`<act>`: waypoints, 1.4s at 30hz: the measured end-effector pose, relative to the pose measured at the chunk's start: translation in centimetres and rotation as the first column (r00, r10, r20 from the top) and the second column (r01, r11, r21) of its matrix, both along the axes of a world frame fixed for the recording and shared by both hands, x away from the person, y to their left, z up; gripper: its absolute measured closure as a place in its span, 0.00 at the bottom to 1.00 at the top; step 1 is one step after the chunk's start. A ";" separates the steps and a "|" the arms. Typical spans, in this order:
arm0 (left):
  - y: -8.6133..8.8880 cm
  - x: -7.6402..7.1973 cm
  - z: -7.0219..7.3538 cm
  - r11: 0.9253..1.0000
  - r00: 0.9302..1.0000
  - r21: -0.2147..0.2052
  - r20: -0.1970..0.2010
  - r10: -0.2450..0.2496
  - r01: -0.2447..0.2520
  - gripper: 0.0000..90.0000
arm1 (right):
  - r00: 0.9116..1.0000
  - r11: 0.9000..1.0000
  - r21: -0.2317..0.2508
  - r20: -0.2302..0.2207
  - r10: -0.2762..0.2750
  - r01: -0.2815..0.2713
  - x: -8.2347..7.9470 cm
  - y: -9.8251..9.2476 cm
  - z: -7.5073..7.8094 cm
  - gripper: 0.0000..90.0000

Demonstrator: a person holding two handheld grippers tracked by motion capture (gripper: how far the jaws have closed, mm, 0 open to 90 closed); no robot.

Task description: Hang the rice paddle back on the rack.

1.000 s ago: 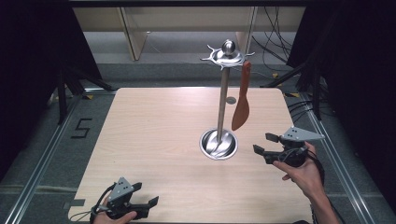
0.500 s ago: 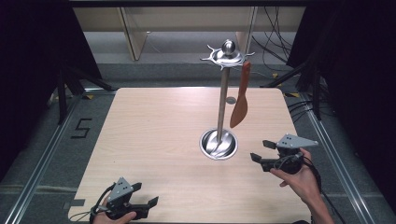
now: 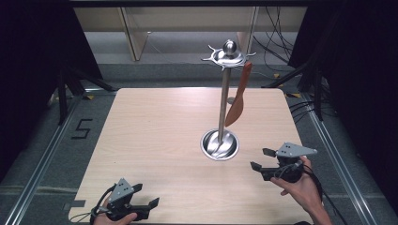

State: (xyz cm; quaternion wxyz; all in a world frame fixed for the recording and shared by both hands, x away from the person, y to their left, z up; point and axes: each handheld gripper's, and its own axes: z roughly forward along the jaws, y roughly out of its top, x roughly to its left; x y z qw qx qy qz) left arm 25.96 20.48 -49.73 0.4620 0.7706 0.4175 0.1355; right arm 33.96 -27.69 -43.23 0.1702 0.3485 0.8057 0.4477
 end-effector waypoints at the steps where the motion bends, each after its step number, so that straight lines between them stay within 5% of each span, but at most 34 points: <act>1: 0.0 0.0 0.0 1.000 1.000 -0.001 0.000 0.001 -0.001 0.18 | 1.000 1.000 -0.011 0.001 0.003 -0.003 0.0 0.0 -0.1 0.32; 11: 0.0 -0.1 0.0 1.000 1.000 -0.002 -0.009 0.007 -0.007 0.18 | 0.998 0.999 -0.039 -0.058 -0.014 0.011 -0.8 -0.2 -1.1 0.32; 13: -0.1 -0.1 0.0 1.000 1.000 -0.005 -0.011 0.010 -0.010 0.18 | 0.999 0.998 -0.058 -0.040 -0.003 0.001 -0.8 -0.3 -1.3 0.32; 15: 0.0 0.0 0.0 1.000 1.000 0.004 -0.003 0.002 -0.002 0.18 | 0.997 0.999 -0.051 -0.080 -0.015 0.011 -1.2 -0.2 -1.4 0.32; 16: 0.0 0.0 0.0 1.000 1.000 0.003 -0.002 0.001 -0.001 0.18 | 0.999 0.997 -0.077 -0.045 -0.007 0.003 -1.1 -0.5 -1.6 0.32; 17: 0.0 0.0 0.0 1.000 1.000 0.000 -0.002 0.003 -0.003 0.18 | 0.997 0.998 -0.069 -0.077 -0.018 0.013 -1.4 -0.4 -1.7 0.32; 25: -0.1 -0.1 -0.1 1.000 1.000 -0.006 -0.016 0.012 -0.013 0.18 | 0.992 0.997 -0.069 -0.123 -0.038 0.029 -2.3 -0.9 -2.4 0.32; 33: -0.1 -0.1 -0.1 1.000 1.000 -0.003 -0.020 0.013 -0.013 0.18 | 0.996 0.996 -0.080 -0.082 -0.039 0.032 -2.9 -1.6 -2.7 0.32; 34: -0.1 -0.1 0.0 1.000 1.000 0.005 -0.023 0.014 -0.014 0.18 | 0.991 0.997 -0.065 -0.125 -0.050 0.042 -3.1 -1.4 -2.8 0.32; 36: 0.0 0.0 0.0 1.000 1.000 0.026 -0.006 -0.004 0.004 0.18 | 0.991 0.997 -0.065 -0.119 -0.060 0.052 -3.2 -1.5 -2.9 0.32; 38: -0.1 -0.1 -0.1 1.000 1.000 0.005 -0.017 0.008 -0.008 0.18 | 0.995 0.996 -0.080 -0.086 -0.044 0.037 -3.0 -1.7 -3.0 0.32; 40: 0.0 0.0 -0.1 1.000 1.000 0.014 -0.016 0.008 -0.008 0.18 | 0.990 0.997 -0.053 -0.132 -0.056 0.049 -3.3 -1.5 -3.0 0.32; 42: 0.0 0.1 0.0 0.999 1.000 0.032 -0.002 -0.004 0.004 0.18 | 0.990 0.996 -0.062 -0.122 -0.066 0.058 -3.3 -1.6 -3.0 0.32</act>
